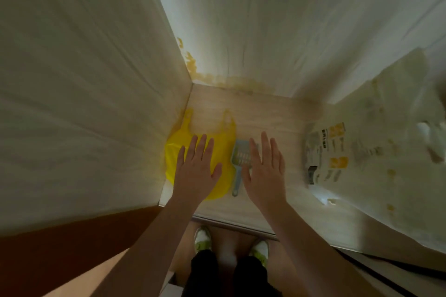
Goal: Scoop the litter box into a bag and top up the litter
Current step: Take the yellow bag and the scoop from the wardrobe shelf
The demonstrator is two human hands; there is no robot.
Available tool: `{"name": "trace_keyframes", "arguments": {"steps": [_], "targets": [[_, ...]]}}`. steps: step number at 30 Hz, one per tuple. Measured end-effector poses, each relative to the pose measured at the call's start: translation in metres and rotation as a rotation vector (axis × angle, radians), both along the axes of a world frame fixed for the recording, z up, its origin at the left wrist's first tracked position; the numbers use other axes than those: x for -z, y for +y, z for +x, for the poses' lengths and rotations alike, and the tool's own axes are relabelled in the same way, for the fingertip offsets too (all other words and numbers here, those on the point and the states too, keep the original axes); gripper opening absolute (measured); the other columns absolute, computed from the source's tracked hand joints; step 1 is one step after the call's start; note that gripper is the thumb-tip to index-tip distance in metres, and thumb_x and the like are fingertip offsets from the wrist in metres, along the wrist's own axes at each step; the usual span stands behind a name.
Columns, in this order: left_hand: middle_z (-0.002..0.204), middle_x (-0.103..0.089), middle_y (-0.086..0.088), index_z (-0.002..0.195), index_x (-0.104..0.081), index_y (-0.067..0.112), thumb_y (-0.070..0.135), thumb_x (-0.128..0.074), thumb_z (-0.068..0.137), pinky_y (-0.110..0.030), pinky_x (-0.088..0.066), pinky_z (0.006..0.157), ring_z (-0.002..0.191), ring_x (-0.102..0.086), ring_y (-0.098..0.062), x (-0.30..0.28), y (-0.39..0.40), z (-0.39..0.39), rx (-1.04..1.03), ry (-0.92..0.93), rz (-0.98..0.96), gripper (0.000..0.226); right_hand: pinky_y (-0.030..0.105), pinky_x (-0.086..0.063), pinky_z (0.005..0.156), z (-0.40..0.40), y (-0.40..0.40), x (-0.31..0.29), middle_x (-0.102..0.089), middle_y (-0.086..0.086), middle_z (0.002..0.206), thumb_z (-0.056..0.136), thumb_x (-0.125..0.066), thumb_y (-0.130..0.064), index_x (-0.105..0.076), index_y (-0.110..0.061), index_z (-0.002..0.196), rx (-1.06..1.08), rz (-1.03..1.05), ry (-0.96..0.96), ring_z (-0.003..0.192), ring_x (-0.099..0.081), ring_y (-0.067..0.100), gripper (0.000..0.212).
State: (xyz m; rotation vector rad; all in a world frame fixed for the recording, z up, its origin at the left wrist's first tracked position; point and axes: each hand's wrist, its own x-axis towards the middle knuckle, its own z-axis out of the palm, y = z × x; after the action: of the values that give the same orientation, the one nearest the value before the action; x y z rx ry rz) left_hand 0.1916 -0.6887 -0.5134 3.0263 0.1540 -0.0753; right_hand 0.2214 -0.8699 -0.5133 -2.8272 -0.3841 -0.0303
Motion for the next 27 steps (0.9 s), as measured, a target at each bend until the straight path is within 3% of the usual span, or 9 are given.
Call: {"name": "trace_keyframes", "arguments": {"steps": [5,8,10,13,17,21,24,27], "targets": [[0.159,-0.029,-0.009,0.153,-0.028,0.022,0.054,-0.044,0.086,-0.059,-0.032,0.109,0.145,-0.028,-0.032,0.078,0.010,0.011,-0.061,0.141,0.044,0.076,0.045,-0.033,0.107,-0.008,0.022,0.079,-0.030,0.012,0.154,0.086,-0.042,-0.043,-0.039,-0.014,0.145,0.081,0.079,0.240,0.140,-0.030,0.032,0.066],[0.162,-0.016,-0.011,0.155,-0.019,0.026,0.057,-0.061,0.080,-0.065,-0.026,0.108,0.148,-0.018,-0.035,0.120,0.018,0.003,-0.101,0.244,0.074,0.092,0.045,-0.036,0.104,-0.020,0.040,0.116,-0.035,0.014,0.151,0.083,-0.053,-0.044,-0.036,-0.012,0.146,0.173,0.098,0.357,0.136,-0.036,0.033,0.073],[0.163,-0.011,-0.010,0.156,-0.016,0.027,0.061,-0.060,0.080,-0.068,-0.025,0.106,0.149,-0.013,-0.035,0.139,0.021,-0.006,-0.131,0.282,0.078,0.094,0.046,-0.035,0.103,-0.027,0.049,0.132,-0.035,0.017,0.147,0.083,-0.062,-0.041,-0.034,-0.009,0.145,0.320,0.119,0.474,0.133,-0.036,0.036,0.074],[0.164,-0.006,-0.007,0.156,-0.007,0.030,0.065,-0.054,0.081,-0.068,-0.029,0.103,0.150,-0.009,-0.033,0.158,0.020,-0.020,-0.230,0.317,0.033,0.095,0.044,-0.034,0.098,-0.030,0.058,0.143,-0.034,0.014,0.136,0.086,-0.060,-0.045,-0.035,-0.011,0.138,0.528,0.129,0.631,0.123,-0.035,0.034,0.067],[0.164,0.004,-0.003,0.155,0.009,0.030,0.069,-0.045,0.085,-0.059,-0.034,0.106,0.150,-0.004,-0.029,0.176,0.019,-0.032,-0.304,0.389,-0.066,0.097,0.043,-0.035,0.099,-0.022,0.062,0.152,-0.036,0.017,0.135,0.090,-0.059,-0.040,-0.031,-0.007,0.134,0.709,0.266,0.764,0.125,-0.039,0.037,0.062],[0.162,-0.015,-0.008,0.156,-0.013,0.019,0.061,-0.044,0.092,-0.048,-0.036,0.107,0.146,-0.019,-0.029,0.178,0.020,-0.030,-0.316,0.432,-0.093,0.082,0.046,-0.044,0.092,-0.015,0.058,0.161,-0.045,0.020,0.130,0.093,-0.056,-0.029,-0.034,-0.005,0.130,0.701,0.337,0.802,0.116,-0.049,0.041,0.049],[0.150,-0.032,-0.012,0.144,-0.033,0.015,0.036,-0.050,0.098,-0.040,-0.044,0.097,0.134,-0.035,-0.030,0.171,0.018,-0.026,-0.298,0.418,-0.098,0.054,0.042,-0.049,0.080,-0.008,0.054,0.158,-0.054,0.020,0.120,0.097,-0.049,-0.023,-0.039,-0.004,0.126,0.684,0.404,0.821,0.105,-0.057,0.039,0.036],[0.139,-0.038,-0.010,0.132,-0.043,0.012,0.015,-0.046,0.097,-0.038,-0.045,0.091,0.125,-0.041,-0.029,0.162,0.019,-0.024,-0.296,0.447,-0.128,0.034,0.036,-0.043,0.082,-0.006,0.048,0.149,-0.050,0.016,0.112,0.098,-0.039,-0.007,-0.038,-0.006,0.118,0.707,0.510,0.905,0.100,-0.055,0.032,0.020]]}}
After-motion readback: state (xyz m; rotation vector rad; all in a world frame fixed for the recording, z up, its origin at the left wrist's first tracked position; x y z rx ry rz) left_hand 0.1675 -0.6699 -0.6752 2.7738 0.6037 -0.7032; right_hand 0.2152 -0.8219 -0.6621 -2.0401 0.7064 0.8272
